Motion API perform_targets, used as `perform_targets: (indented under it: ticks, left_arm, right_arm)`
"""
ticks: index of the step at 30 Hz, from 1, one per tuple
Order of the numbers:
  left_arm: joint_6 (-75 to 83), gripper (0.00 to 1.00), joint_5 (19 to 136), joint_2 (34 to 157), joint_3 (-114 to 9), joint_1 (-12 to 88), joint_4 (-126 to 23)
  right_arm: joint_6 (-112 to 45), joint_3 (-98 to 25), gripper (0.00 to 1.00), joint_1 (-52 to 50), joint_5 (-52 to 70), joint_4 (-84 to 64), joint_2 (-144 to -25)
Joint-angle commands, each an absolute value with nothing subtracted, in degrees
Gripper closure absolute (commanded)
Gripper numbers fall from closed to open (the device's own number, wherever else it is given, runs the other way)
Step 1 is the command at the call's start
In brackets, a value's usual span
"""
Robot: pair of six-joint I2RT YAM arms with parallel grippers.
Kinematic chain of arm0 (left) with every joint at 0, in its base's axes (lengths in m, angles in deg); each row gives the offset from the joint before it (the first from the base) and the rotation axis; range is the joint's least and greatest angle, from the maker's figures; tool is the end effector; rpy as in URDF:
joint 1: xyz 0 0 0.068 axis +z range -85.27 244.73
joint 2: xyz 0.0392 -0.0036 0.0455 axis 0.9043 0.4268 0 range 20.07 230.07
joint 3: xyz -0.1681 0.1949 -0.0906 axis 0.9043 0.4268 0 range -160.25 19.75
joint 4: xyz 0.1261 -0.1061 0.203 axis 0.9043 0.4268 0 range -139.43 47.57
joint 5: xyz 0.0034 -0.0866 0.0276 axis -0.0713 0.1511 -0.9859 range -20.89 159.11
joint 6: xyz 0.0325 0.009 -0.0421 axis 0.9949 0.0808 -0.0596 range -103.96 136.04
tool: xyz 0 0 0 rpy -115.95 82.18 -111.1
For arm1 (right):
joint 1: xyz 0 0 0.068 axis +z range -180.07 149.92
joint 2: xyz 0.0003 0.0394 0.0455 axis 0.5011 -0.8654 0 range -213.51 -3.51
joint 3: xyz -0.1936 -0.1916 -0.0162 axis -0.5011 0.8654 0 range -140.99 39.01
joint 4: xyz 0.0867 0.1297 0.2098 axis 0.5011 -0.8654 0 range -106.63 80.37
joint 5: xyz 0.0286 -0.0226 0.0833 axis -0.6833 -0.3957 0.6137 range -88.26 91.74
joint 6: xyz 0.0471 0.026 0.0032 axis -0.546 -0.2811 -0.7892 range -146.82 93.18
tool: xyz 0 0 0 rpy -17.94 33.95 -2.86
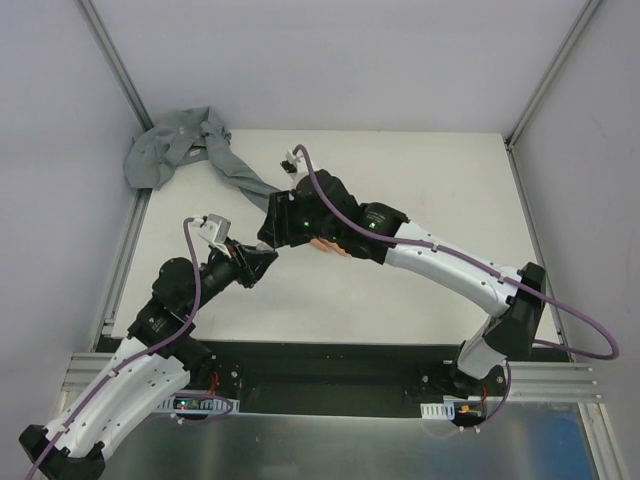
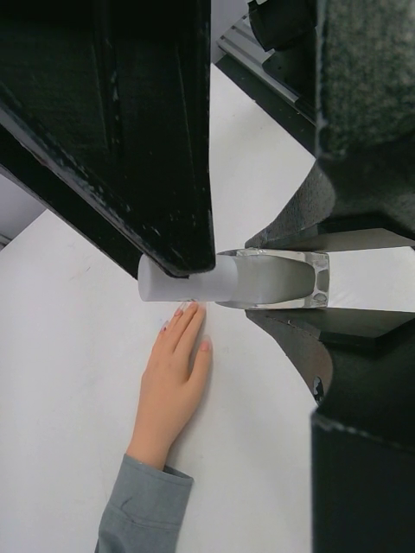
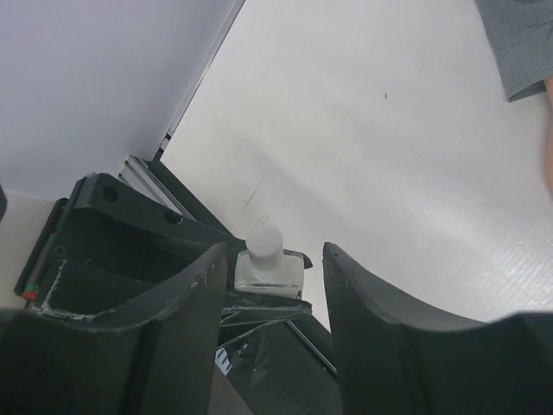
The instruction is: Paint the nails
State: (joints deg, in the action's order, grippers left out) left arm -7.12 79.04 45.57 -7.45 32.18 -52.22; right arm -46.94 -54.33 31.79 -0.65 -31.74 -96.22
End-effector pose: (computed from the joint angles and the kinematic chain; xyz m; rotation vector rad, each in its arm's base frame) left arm 0.1092 -0.0771 0.3029 0.2732 1.5385 -0.9056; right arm 0.1799 0.3333 0.3998 -0.7052 1.9315 0.8862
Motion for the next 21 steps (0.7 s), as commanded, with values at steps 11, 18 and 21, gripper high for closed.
perform_targets:
  ticks: [11,18,21]
  left_arm:
    - [-7.8,1.00,81.4,45.8,-8.4,32.4,-55.9]
    - [-5.1,1.00,95.5,41.5,-7.6,32.5,-57.9]
    - [-5.9,1.00,109.5,41.1,-6.5,32.5,-64.7]
  right_arm:
    - [-43.3,-54.4,0.76,32.9,1.2,-26.8,-97.9]
    - [-34.3,-47.2,0.99,28.8,28.5,-17.0,-94.1]
    - [-33.2,-41.5,1.00,27.6,53.5,-3.3,-93.0]
